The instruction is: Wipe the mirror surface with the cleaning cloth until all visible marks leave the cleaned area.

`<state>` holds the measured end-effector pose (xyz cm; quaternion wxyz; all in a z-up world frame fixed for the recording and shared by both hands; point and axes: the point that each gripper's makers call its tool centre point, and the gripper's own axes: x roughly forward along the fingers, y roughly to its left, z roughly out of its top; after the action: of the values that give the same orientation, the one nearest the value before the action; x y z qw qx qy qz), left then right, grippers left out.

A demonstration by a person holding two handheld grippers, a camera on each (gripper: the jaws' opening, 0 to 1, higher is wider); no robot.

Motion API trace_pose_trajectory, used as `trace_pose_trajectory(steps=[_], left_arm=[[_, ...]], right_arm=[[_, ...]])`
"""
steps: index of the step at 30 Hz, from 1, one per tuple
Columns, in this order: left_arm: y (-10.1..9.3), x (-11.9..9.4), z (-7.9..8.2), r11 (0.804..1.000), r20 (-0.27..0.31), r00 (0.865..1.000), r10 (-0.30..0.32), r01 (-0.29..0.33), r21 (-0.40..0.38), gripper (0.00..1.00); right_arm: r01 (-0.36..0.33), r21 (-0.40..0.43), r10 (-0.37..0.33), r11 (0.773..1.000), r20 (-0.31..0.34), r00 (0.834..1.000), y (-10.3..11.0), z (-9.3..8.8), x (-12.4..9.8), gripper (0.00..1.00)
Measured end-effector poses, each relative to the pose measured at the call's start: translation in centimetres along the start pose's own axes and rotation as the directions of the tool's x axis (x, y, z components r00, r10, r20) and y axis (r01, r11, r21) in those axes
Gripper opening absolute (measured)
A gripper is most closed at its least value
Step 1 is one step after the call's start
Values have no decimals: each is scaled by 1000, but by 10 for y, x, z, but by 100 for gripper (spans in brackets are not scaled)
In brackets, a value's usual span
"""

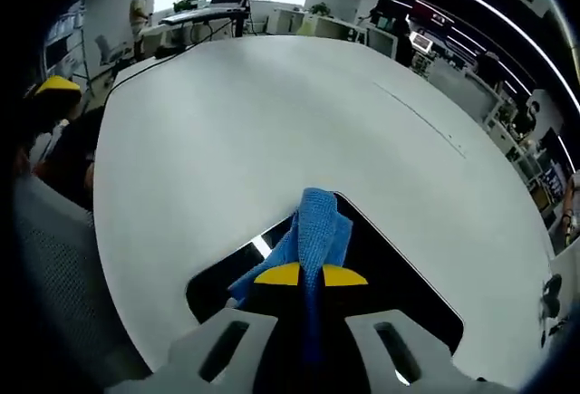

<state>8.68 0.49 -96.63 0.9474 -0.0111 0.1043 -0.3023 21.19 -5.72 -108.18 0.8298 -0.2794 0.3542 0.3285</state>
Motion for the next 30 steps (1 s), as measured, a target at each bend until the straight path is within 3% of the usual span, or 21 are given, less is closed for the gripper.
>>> trace_pose_trajectory(steps=[30], left_arm=[[0,-1,0,1000,-5,1000,8,-8,3,88]], right_arm=[[78,95,-75,992,-34,997,-54,-56,-26,0]])
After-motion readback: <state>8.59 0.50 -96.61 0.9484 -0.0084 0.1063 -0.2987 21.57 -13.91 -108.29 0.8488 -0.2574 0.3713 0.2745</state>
